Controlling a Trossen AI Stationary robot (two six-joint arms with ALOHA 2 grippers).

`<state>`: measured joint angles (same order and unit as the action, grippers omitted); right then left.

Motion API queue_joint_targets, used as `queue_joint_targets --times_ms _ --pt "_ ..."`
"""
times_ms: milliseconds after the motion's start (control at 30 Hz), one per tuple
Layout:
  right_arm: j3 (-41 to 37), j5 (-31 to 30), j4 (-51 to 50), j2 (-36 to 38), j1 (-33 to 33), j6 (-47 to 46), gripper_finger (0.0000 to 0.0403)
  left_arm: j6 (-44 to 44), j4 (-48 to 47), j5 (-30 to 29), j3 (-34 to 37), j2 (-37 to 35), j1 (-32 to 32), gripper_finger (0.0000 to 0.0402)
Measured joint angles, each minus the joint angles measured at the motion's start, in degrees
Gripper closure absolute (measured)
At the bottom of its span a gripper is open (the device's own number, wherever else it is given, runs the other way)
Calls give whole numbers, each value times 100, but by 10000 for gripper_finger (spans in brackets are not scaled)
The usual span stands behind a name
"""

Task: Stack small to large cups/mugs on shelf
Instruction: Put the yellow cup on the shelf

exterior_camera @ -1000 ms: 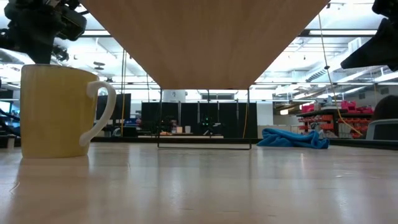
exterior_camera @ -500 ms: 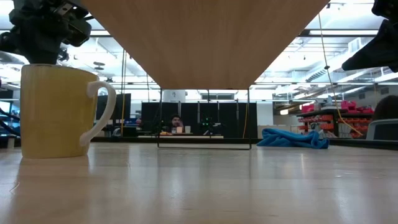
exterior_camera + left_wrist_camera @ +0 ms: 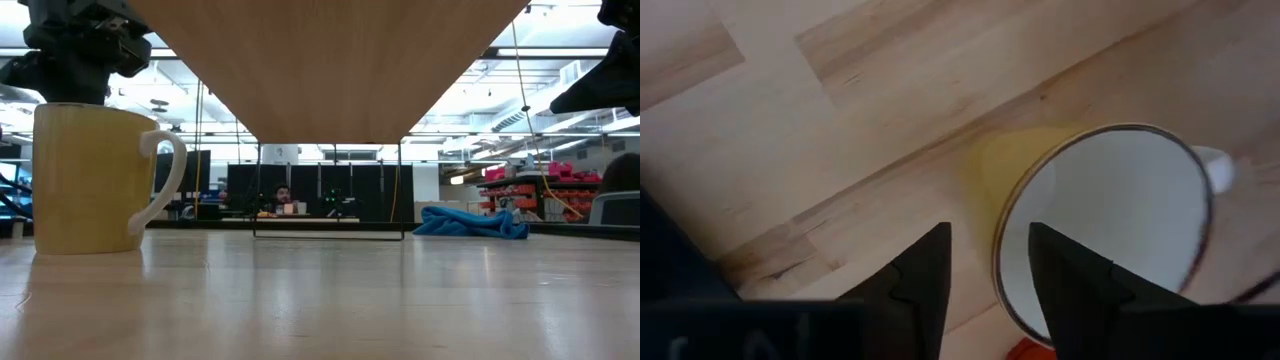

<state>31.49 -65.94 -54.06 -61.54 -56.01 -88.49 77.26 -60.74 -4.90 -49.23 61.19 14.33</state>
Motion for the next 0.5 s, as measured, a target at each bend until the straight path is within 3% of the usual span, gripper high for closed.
queue_joint_targets --times_ms 233,500 --pt "1 1 -2 -2 0 13 382 -296 113 100 0 518 0 235" --pt "2 25 -2 -2 0 15 382 -301 110 107 0 896 0 242"
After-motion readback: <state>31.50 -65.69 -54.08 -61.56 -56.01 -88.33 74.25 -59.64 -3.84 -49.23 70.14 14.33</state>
